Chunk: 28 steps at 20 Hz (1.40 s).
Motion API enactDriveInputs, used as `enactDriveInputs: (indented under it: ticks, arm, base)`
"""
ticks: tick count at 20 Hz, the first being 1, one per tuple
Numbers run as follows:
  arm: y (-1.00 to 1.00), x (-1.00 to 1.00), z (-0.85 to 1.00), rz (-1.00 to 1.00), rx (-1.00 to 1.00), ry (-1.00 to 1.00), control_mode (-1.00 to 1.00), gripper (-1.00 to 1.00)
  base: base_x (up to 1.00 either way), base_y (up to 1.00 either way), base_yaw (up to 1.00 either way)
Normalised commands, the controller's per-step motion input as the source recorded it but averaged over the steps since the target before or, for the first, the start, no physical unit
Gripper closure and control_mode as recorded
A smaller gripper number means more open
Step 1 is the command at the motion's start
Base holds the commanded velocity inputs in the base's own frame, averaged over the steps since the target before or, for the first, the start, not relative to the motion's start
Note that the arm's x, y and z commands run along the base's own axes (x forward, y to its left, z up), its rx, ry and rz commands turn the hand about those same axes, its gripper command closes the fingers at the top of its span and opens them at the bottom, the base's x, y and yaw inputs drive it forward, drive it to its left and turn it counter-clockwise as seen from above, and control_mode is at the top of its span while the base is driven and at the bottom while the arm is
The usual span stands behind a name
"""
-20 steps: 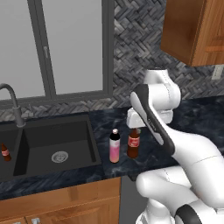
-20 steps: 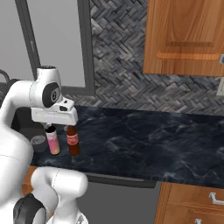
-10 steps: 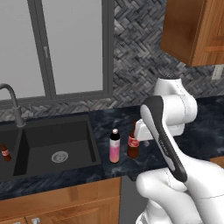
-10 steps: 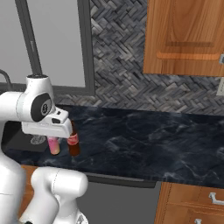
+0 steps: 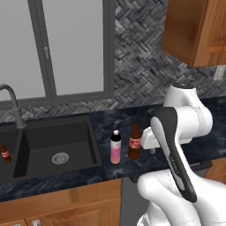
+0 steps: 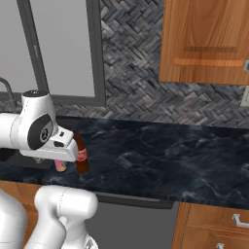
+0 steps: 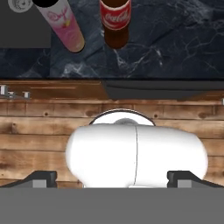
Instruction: Place the large bottle from the dining counter next to the other large bottle outside the sink, and place the small bottle from the dining counter next to the other small bottle inside the sink.
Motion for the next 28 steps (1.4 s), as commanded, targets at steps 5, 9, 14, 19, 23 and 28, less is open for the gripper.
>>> enactDriveInputs:
  ticks: [5,9,14,19,23,28]
  arm:
    - [0.0,0.0,0.0,0.0,0.0,0.0,-1.0,-1.0]
    - [0.0,0.0,0.0,0.0,0.0,0.0,1.0,-1.0]
    - [0.0,0.0,0.0,0.0,0.0,0.0,1.0,-1.0]
    - [0.0,0.0,0.0,0.0,0.0,0.0,1.0,-1.0]
    - [0.0,0.0,0.0,0.0,0.0,0.0,1.0,-1.0]
    - [0.0,0.0,0.0,0.0,0.0,0.0,1.0,-1.0]
  base:
    - [0.0,0.0,0.0]
    - [0.0,0.0,0.0]
    - [-0.28,-0.03,-0.03]
    - [-1.0,-0.31,-0.23]
    - [-0.35,-0.23,-0.6]
    - [0.0,-0.04,-0.94]
